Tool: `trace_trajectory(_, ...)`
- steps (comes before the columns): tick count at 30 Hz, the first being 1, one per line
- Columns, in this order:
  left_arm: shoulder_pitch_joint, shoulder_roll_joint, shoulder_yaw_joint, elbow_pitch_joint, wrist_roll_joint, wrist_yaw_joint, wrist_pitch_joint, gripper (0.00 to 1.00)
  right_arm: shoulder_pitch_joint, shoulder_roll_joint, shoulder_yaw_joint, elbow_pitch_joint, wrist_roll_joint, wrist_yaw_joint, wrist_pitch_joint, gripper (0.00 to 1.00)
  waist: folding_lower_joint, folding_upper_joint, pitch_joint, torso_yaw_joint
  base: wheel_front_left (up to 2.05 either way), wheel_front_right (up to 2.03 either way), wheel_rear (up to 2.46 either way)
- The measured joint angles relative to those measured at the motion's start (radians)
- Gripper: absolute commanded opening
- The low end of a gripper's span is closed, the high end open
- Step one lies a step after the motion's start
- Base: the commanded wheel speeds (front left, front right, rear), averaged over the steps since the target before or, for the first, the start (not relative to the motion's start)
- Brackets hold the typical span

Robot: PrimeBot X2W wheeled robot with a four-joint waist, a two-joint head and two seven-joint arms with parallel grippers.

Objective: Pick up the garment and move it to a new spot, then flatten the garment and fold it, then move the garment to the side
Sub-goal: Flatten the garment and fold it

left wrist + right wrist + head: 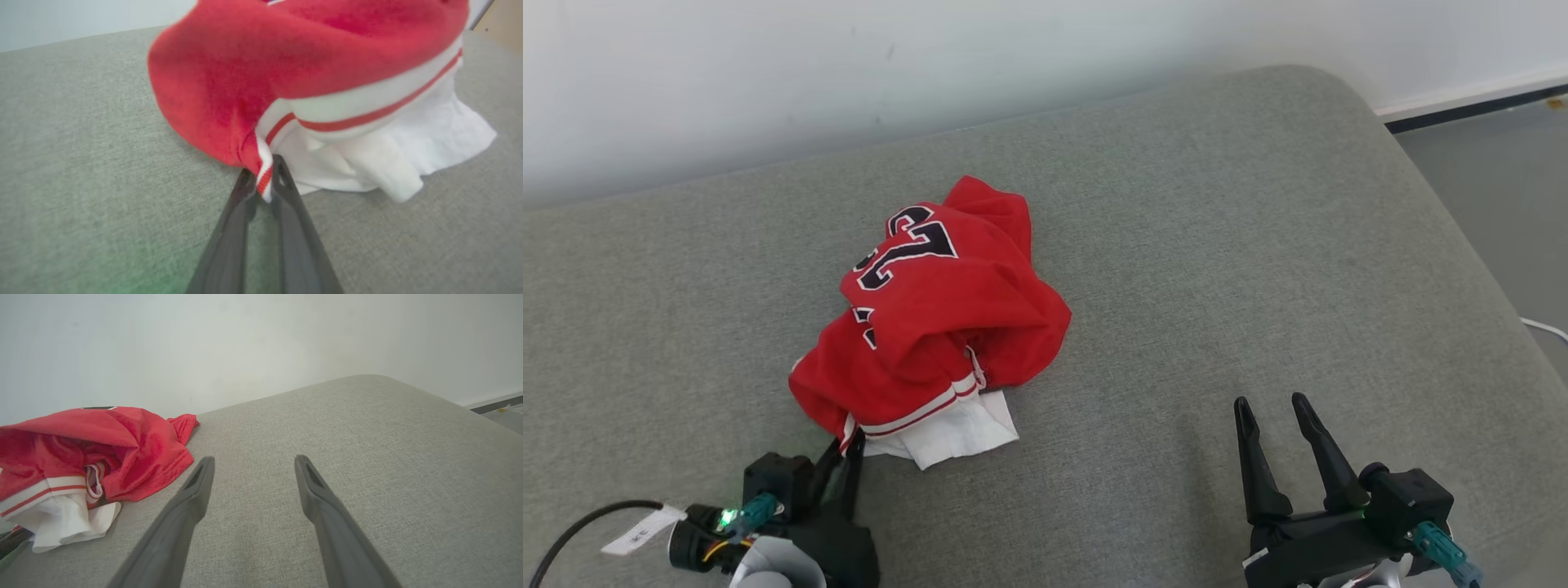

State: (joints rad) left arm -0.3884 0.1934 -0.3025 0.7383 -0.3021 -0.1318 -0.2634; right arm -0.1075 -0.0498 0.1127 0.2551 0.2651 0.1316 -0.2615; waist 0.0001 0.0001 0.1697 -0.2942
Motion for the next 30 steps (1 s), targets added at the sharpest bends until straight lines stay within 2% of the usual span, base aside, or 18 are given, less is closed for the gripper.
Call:
trace_trajectory(7, 0.021, 0.003, 0.006, -0.093, -0.007, 0.0, 0.001, 0.0, 0.01, 0.0, -0.004, 0.006, 0.008, 0.0, 0.0, 1.0, 0.0, 0.0001, -0.015, 0.037, 0.0, 0.0, 0.0)
trace_trajectory(12, 0.089, 0.027, -0.015, -0.218, -0.009, 0.0, 0.001, 0.0, 0.035, 0.0, -0.004, 0.016, 0.014, 0.0, 0.0, 1.0, 0.0, 0.0, -0.035, 0.084, 0.0, 0.0, 0.0)
trace_trajectory(18, 0.208, 0.085, -0.029, -0.344, -0.042, 0.001, 0.015, 0.0, 0.052, 0.0, -0.006, 0.018, 0.018, 0.0, 0.0, 1.0, -0.0001, 0.0, -0.065, 0.154, 0.0, 0.0, 0.0)
trace_trajectory(26, 0.388, 0.136, -0.012, -0.623, -0.071, 0.074, 0.158, 0.0, 0.068, 0.0, -0.007, 0.022, 0.03, 0.0, 0.0, 1.0, -0.0002, 0.0, -0.097, 0.249, 0.0, 0.0, 0.0)
trace_trajectory(30, 0.459, 0.151, 0.005, -0.708, -0.105, 0.102, 0.213, 0.0, 0.069, 0.0, 0.0, 0.026, 0.03, 0.0, 0.0, 1.0, -0.0002, -0.0001, -0.109, 0.282, 0.0, 0.0, 0.0)
